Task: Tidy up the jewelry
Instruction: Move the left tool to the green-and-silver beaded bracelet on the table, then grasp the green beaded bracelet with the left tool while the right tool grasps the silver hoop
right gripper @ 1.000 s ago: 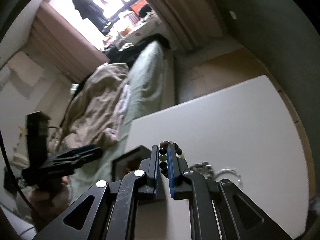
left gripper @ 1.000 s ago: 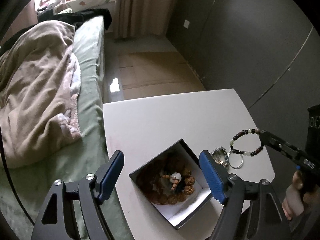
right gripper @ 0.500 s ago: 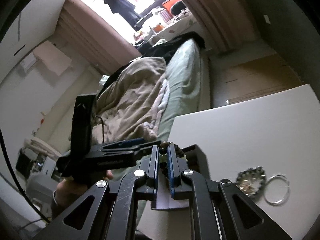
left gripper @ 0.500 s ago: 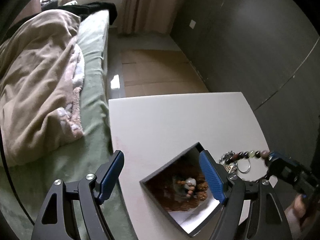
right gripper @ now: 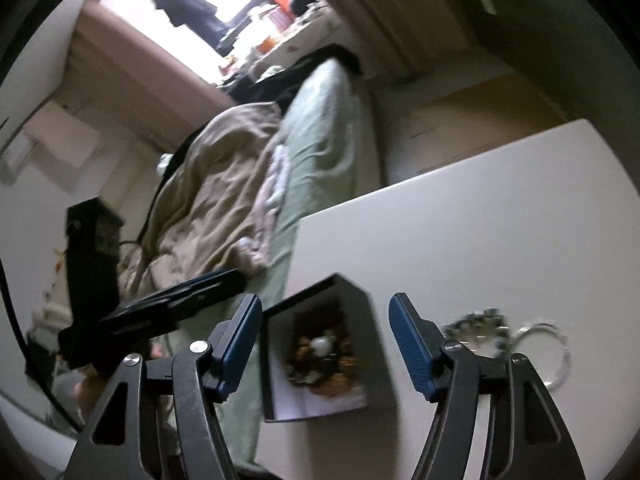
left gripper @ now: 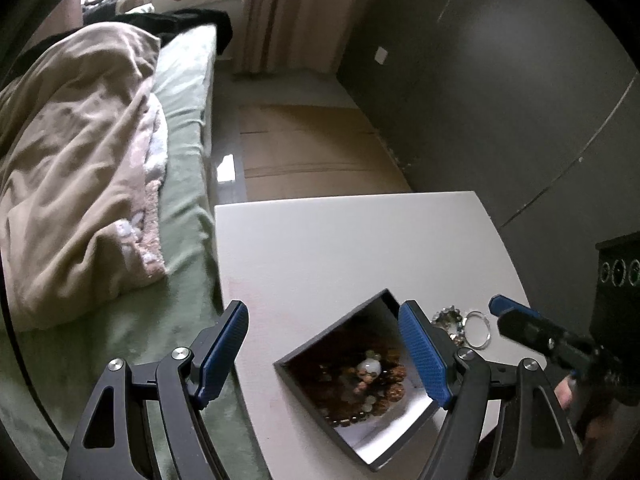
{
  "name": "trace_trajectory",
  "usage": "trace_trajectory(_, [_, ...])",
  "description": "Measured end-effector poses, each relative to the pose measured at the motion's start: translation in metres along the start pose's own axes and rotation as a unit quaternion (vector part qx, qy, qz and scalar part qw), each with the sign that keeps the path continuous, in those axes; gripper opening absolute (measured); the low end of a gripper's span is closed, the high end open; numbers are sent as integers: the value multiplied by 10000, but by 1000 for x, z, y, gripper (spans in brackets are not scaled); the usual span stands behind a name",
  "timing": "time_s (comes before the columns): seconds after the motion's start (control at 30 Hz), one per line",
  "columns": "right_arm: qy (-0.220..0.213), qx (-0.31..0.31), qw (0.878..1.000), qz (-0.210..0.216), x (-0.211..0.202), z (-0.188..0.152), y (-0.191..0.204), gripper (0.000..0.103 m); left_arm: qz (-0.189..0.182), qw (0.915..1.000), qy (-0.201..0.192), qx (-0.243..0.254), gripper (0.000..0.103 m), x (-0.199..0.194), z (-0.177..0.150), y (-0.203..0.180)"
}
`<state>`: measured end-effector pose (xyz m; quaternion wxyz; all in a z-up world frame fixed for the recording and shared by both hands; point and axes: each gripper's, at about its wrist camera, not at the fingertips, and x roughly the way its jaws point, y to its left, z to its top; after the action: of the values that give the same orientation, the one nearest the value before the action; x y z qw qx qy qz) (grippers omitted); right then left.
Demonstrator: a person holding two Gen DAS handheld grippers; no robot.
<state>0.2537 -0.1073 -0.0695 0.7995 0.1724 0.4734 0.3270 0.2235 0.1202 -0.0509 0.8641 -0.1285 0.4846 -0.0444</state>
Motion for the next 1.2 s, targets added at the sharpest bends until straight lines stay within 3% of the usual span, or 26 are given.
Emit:
trace_trajectory(0.33, [-256,327,9984,-381,-43,3,-33,67,-81,9995,30,315,78,-1,1,-48])
trace_trajectory(0.57, [-74,651,9954,-702,-61,2,-66,67,-100,9970,176,747,77,15,-4,-96])
trace_trajectory(0.7, [-40,790,9942,-731,-73,0,-80,67,-103,9939,526,962,60,38,-9,-120])
trace_trajectory(0.97, [-115,1067,9908,-829,-107,-8,-112,67,87,9895,912,1120,37,80,-14,-142])
trace_trajectory(1.2, [-99,1242,9873,-990,-122,-10,-135,67,342,9855,1157,1194,26,112,-13,-144])
